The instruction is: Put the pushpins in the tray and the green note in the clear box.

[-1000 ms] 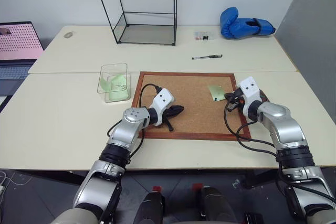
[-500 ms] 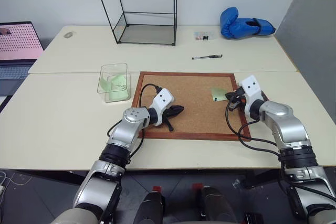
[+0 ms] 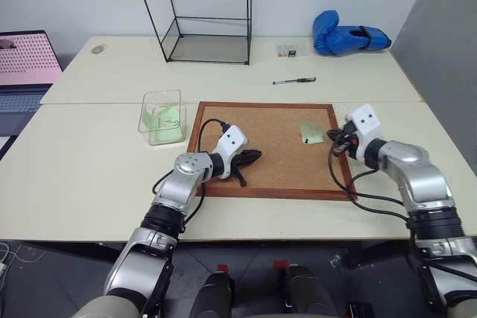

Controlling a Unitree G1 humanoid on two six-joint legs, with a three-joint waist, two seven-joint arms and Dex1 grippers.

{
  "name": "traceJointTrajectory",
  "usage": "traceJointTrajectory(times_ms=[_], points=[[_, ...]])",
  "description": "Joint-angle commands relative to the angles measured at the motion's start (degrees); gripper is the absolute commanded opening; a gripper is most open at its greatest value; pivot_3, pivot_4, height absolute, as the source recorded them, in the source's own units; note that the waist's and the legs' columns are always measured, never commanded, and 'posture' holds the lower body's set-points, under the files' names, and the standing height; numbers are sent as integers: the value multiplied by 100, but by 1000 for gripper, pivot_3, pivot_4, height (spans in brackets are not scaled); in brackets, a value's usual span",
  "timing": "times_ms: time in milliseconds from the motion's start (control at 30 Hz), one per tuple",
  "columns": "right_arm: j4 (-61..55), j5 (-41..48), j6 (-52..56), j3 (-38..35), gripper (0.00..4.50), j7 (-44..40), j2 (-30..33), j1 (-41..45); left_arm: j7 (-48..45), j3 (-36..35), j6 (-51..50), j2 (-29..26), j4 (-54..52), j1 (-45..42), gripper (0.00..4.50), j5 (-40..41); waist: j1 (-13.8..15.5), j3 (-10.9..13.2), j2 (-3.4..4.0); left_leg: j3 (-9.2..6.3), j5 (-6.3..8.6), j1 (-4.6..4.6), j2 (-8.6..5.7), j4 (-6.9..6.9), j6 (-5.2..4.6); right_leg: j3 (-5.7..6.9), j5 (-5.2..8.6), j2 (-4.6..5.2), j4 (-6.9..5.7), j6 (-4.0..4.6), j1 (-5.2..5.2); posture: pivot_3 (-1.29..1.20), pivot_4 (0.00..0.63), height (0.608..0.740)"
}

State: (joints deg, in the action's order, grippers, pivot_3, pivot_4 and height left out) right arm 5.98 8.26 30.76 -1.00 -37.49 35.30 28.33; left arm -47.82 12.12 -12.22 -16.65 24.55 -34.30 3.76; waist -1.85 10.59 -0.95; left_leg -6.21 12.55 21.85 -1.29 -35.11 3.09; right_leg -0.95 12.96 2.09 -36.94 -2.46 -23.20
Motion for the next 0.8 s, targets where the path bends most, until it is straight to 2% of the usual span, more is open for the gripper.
traceJointTrajectory(times_ms=[33,200,433,533,800], points=[[-209,-37,-115,-213,46,-133,386,-96,-38,242,-224,-44,258,226,0,-224,-5,0,0,1,0,-1,0,0,0,-1,0,0,0,0,0,0,150,740],[85,-740,-773,124,46,1,870,-193,-47,252,-191,-33,321,190,0,-227,-8,-1,1,2,0,-3,2,0,0,0,0,-1,-1,-1,0,0,150,740],[665,-1312,-1341,457,46,133,976,-153,-42,259,-172,4,375,136,0,-233,-6,-1,1,5,0,-3,0,-1,0,-3,0,1,-1,-1,1,0,150,740],[834,-1373,-1429,469,514,134,945,-129,-33,255,-178,9,371,136,0,-233,-1,-1,0,5,0,-2,-1,-1,0,-3,0,1,-1,-1,1,0,150,740],[1037,-1451,-1559,395,2218,177,918,-38,-35,244,-187,-8,357,153,0,-230,-1,-1,1,4,0,-3,-1,-1,0,-3,0,1,-1,-1,1,0,150,740]])
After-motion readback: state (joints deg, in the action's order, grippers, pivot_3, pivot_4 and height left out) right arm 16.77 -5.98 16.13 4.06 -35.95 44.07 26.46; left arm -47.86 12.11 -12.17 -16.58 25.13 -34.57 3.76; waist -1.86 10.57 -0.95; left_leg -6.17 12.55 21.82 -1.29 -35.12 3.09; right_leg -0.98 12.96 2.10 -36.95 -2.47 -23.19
